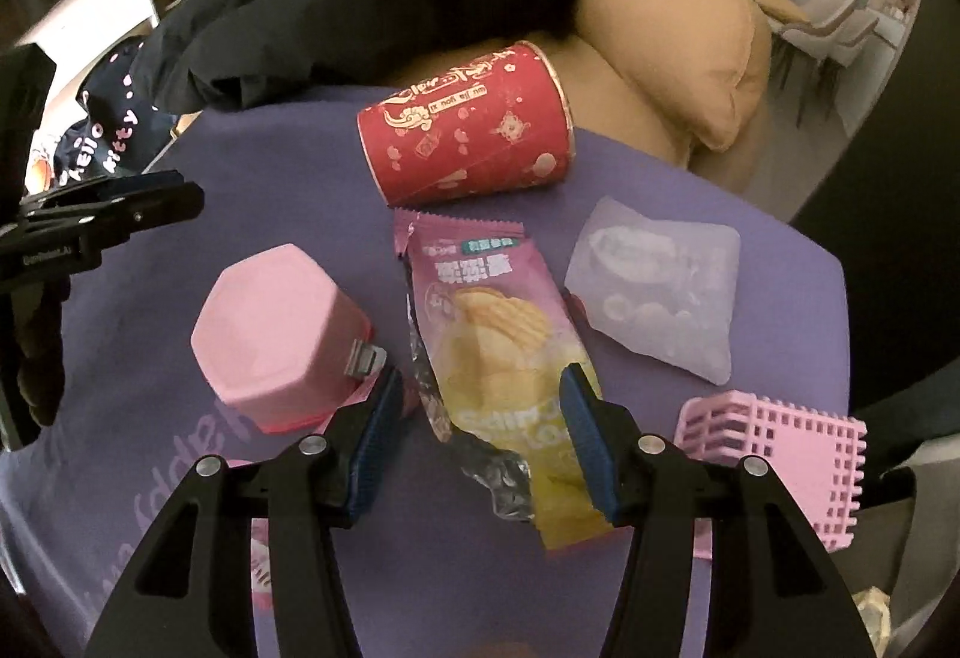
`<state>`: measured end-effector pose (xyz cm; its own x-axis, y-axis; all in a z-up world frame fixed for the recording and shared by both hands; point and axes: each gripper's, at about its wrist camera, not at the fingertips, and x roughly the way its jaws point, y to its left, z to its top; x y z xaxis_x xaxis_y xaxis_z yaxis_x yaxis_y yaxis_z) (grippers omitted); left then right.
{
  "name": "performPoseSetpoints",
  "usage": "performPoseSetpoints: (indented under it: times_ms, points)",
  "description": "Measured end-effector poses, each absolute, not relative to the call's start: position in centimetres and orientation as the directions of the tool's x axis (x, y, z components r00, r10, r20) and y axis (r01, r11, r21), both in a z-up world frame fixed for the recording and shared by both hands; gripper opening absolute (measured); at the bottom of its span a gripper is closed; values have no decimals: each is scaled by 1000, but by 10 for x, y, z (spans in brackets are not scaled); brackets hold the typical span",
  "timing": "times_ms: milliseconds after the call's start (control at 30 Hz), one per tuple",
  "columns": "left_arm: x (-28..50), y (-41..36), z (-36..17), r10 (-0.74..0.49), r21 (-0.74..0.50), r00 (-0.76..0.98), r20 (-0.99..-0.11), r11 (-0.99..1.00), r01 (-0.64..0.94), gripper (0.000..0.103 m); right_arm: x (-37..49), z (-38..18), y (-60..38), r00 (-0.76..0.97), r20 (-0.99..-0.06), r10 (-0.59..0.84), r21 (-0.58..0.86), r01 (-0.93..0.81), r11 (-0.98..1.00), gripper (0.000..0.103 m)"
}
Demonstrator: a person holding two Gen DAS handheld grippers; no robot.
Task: Collect trash
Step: 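Grasp the red paper cup with the left tool while the right tool grasps the yellow chip packet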
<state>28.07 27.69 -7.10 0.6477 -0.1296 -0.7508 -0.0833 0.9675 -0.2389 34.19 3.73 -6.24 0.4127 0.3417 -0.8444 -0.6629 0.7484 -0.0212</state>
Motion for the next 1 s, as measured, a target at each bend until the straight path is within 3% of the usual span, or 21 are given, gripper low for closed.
performPoseSetpoints:
  times_ms: [67,100,233,433,733,867,1000]
  points:
    - [284,276,-70,-144,-251,650,-746,965,-73,60,340,-63,36,422,-842,337,-34,-665,746,47]
    - [286,275,-68,-150,-255,652,-743,965,-69,60,339,-64,36,429,-846,316,-55,-661,749,35]
    - [297,267,-59,-153,-249,662,-733,967,-52,61,332,-65,33,421,-848,322,-51,-669,741,30]
    - [312,247,-47,-145,-209,667,-731,978,-16,61,322,-64,26,400,-852,337,-28,-679,734,28]
    - [356,208,-20,-303,-258,638,-708,952,165,69,322,-64,21,385,-847,367,4,-685,729,28]
    - [386,178,-31,-188,-109,594,-782,980,166,70,322,-65,20,387,-844,371,6,-685,728,28]
    - [405,164,-50,-157,-87,528,-834,984,155,70,322,-66,18,391,-839,378,17,-676,737,28]
